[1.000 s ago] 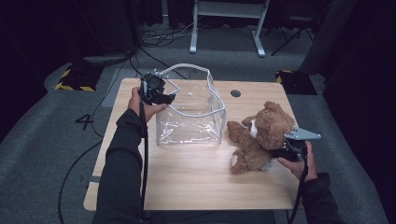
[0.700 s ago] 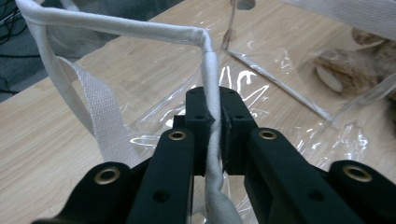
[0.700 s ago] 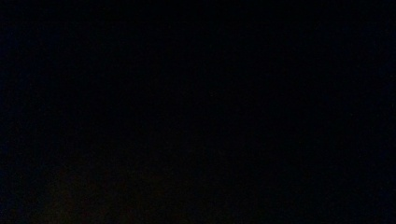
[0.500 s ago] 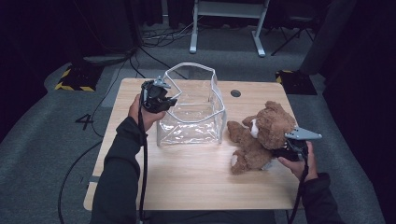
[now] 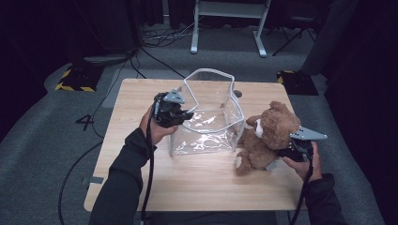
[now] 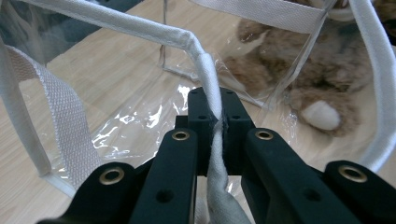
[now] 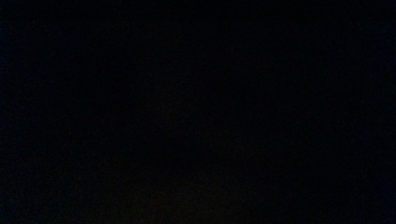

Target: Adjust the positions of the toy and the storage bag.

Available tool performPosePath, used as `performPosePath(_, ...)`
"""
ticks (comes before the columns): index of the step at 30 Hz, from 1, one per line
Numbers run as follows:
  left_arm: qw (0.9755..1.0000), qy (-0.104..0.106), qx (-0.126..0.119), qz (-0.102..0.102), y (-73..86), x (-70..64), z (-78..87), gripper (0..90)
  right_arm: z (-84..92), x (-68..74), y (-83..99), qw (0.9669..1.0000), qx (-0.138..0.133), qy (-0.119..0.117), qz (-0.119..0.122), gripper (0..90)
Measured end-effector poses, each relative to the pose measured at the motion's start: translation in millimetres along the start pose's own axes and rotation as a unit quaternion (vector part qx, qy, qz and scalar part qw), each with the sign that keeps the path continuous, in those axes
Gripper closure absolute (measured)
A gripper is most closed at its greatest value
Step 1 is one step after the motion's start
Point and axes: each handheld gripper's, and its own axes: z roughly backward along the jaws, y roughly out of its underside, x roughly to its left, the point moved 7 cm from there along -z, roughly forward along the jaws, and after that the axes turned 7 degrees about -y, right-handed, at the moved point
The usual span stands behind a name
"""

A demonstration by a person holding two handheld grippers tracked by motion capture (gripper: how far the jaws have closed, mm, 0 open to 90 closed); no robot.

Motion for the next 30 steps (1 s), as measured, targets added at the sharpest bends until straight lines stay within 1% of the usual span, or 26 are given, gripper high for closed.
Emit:
performPosePath(1,1.0,0.003,-0.002,-0.007,-2.2,-6.8,-2.7,85.7,2.6,-2.3,1.0,1.0,0.002,0.002,0.0,46.7)
performPosePath(3,0.9998,0.009,-0.001,-0.018,-4.6,-15.8,-6.2,85.6,4.0,-3.5,1.5,1.0,0.003,0.005,0.002,46.8)
performPosePath(6,0.9996,0.017,-0.009,-0.019,-7.6,-23.2,-10.8,85.6,11.0,-9.8,4.4,0.9999,0.005,0.01,0.0,46.8)
performPosePath(9,0.9997,0.005,-0.01,-0.024,-11.0,-24.7,-15.5,85.6,17.5,-16.9,8.5,0.9999,0.003,0.006,-0.01,46.7)
performPosePath(12,0.9997,-0.002,-0.016,-0.021,-13.1,-24.1,-18.1,85.0,21.7,-20.7,11.0,0.9999,0.001,0.006,-0.016,46.0)
performPosePath(13,0.9994,-0.014,-0.021,-0.023,-13.9,-24.0,-17.8,83.3,23.0,-22.0,12.1,0.9998,0.0,0.006,-0.018,45.8)
performPosePath(14,0.9992,-0.024,-0.02,-0.027,-13.6,-23.8,-16.9,75.0,24.5,-22.4,13.2,0.9998,0.0,0.006,-0.02,45.8)
performPosePath(15,0.999,-0.028,-0.022,-0.026,-13.2,-24.3,-15.8,71.3,25.1,-22.7,13.6,0.9998,0.0,0.007,-0.017,45.9)
performPosePath(16,0.999,-0.028,-0.022,-0.026,-13.2,-24.3,-15.8,67.8,25.1,-22.7,13.6,0.9998,0.0,0.007,-0.017,45.9)
performPosePath(17,0.9987,-0.039,-0.027,-0.022,-12.2,-23.6,-12.4,63.1,25.8,-22.3,13.9,0.9999,0.001,0.008,-0.014,46.3)
performPosePath(18,0.9987,-0.039,-0.027,-0.022,-12.2,-23.6,-12.4,60.6,25.8,-22.3,13.9,0.9999,0.001,0.008,-0.014,46.3)
performPosePath(19,0.9985,-0.042,-0.028,-0.022,-11.0,-24.1,-10.0,60.6,26.1,-22.0,13.9,0.9999,0.001,0.007,-0.014,46.5)
performPosePath(20,0.9978,-0.052,-0.035,-0.021,-10.8,-23.7,-7.6,55.2,26.4,-21.6,13.9,0.9999,0.001,0.008,-0.013,46.8)
performPosePath(21,0.9968,-0.063,-0.047,-0.014,-11.6,-23.0,-3.6,46.2,26.7,-21.7,13.9,0.9999,0.001,0.009,-0.012,46.9)
performPosePath(22,0.9962,-0.066,-0.057,-0.008,-12.4,-22.9,-0.2,41.9,27.2,-21.8,13.6,0.9999,-0.001,0.009,-0.012,47.0)
performPosePath(23,0.9947,-0.073,-0.072,-0.003,-14.0,-22.4,6.2,33.2,27.5,-21.9,13.3,0.9999,-0.003,0.009,-0.013,47.3)
performPosePath(24,0.9938,-0.08,-0.078,-0.003,-14.5,-22.0,10.0,33.2,28.3,-21.8,13.0,0.9998,-0.005,0.009,-0.016,47.7)
performPosePath(25,0.9929,-0.085,-0.083,-0.003,-14.7,-22.5,15.5,30.5,28.7,-21.9,12.8,0.9998,-0.006,0.01,-0.015,48.1)
performPosePath(26,0.9927,-0.086,-0.084,-0.004,-14.4,-23.1,18.7,27.8,29.3,-21.7,12.3,0.9998,-0.008,0.011,-0.014,48.5)
performPosePath(28,0.9916,-0.091,-0.092,-0.008,-12.8,-25.4,27.0,24.5,30.3,-21.5,11.8,0.9998,-0.01,0.011,-0.013,48.7)
performPosePath(30,0.9912,-0.09,-0.096,-0.012,-8.4,-28.1,35.0,21.4,31.1,-21.9,11.5,0.9998,-0.013,0.01,-0.015,48.9)
